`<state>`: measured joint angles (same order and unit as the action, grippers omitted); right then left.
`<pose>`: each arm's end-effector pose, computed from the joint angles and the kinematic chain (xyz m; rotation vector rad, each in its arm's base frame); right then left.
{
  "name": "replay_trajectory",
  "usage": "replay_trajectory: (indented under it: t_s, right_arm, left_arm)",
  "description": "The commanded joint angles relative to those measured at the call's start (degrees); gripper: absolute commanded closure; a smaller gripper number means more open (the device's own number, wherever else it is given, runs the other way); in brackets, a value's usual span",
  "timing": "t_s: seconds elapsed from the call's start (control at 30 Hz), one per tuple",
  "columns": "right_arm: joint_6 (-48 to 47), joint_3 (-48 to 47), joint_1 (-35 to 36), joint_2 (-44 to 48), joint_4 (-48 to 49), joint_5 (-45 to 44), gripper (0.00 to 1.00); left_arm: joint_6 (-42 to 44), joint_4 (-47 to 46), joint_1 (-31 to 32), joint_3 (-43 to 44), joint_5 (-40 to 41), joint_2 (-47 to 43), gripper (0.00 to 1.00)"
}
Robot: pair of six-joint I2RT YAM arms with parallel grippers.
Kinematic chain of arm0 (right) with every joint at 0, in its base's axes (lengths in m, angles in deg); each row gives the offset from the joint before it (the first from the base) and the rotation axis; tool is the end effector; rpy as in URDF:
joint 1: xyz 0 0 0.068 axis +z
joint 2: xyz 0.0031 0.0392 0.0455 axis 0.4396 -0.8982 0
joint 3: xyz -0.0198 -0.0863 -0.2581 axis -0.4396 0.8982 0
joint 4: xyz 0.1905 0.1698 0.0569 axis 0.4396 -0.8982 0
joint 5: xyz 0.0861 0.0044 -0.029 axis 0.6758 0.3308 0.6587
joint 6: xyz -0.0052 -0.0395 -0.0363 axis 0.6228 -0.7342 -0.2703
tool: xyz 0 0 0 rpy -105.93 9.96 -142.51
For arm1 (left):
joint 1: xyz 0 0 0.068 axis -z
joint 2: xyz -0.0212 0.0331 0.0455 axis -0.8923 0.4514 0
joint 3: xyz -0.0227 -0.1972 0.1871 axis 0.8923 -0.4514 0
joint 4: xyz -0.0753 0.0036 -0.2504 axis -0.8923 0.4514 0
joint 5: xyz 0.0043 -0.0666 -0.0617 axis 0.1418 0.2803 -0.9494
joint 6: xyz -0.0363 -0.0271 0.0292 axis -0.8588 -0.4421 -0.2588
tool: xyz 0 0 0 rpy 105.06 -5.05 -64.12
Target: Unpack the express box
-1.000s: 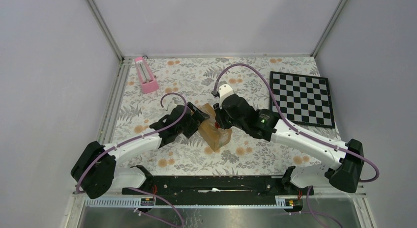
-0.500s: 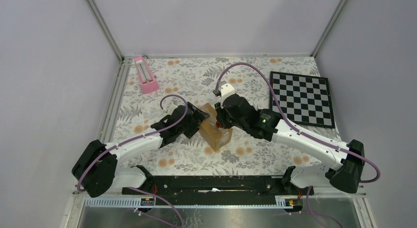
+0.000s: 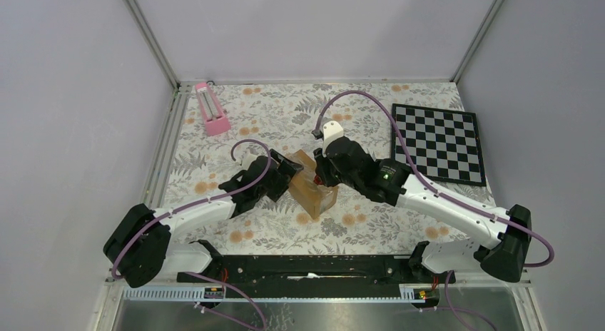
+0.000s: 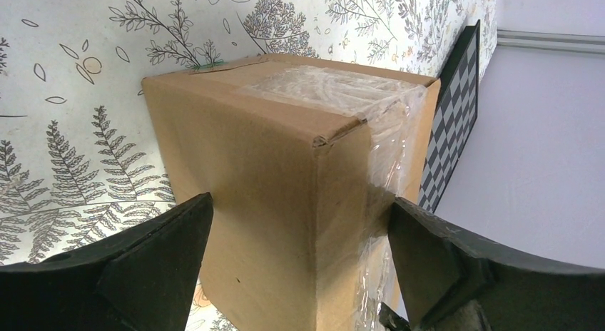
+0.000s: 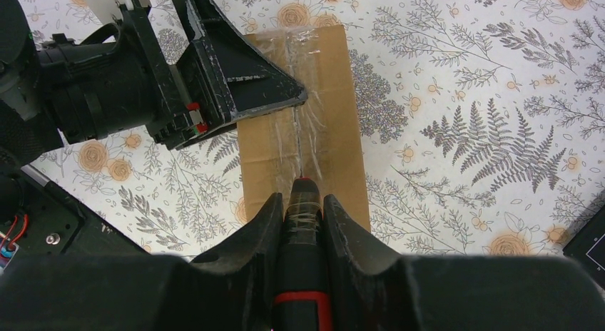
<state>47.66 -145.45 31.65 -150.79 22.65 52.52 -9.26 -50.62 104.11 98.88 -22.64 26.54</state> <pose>0.1607 0.2355 0.3433 -0.6162 2.0377 0.4566 0.1945 -0.1591 0.1908 -0.9810 2.1939 -0.9020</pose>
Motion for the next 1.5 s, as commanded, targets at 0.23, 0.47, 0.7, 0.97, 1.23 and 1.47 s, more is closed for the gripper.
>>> replay_trajectory:
  t_s: [0.23, 0.47, 0.7, 0.97, 1.23, 1.47]
  right_arm:
    - [1.4, 1.5, 0.3, 4.9, -8.4, 2.7, 1.0]
    - [3.0, 4.6, 0.3, 6.9, -8.6, 3.8, 1.0]
    - [3.3, 5.0, 0.3, 7.4, -10.1, 4.7, 1.0]
    - [3.3, 5.0, 0.3, 7.1, -12.4, 6.7, 1.0]
    - [3.6, 4.4, 0.3, 7.3, -14.9, 6.9, 1.0]
    - [4.1, 4.9, 0.3, 8.0, -16.8, 7.1, 1.0]
  left_arm:
    - [-2.1, 10.0, -1.5, -2.1, 9.8, 3.2, 0.07]
    - [-2.6, 10.9, -1.7, -1.7, 10.5, 3.3, 0.07]
    - [-2.7, 11.5, -2.6, -1.2, 10.5, 3.5, 0.07]
    - [-2.8, 11.9, -3.5, -1.4, 10.4, 3.2, 0.07]
    - [-3.1, 11.9, -3.9, -1.8, 10.3, 3.2, 0.07]
    - [-3.2, 11.8, -4.6, -2.2, 10.2, 3.1, 0.07]
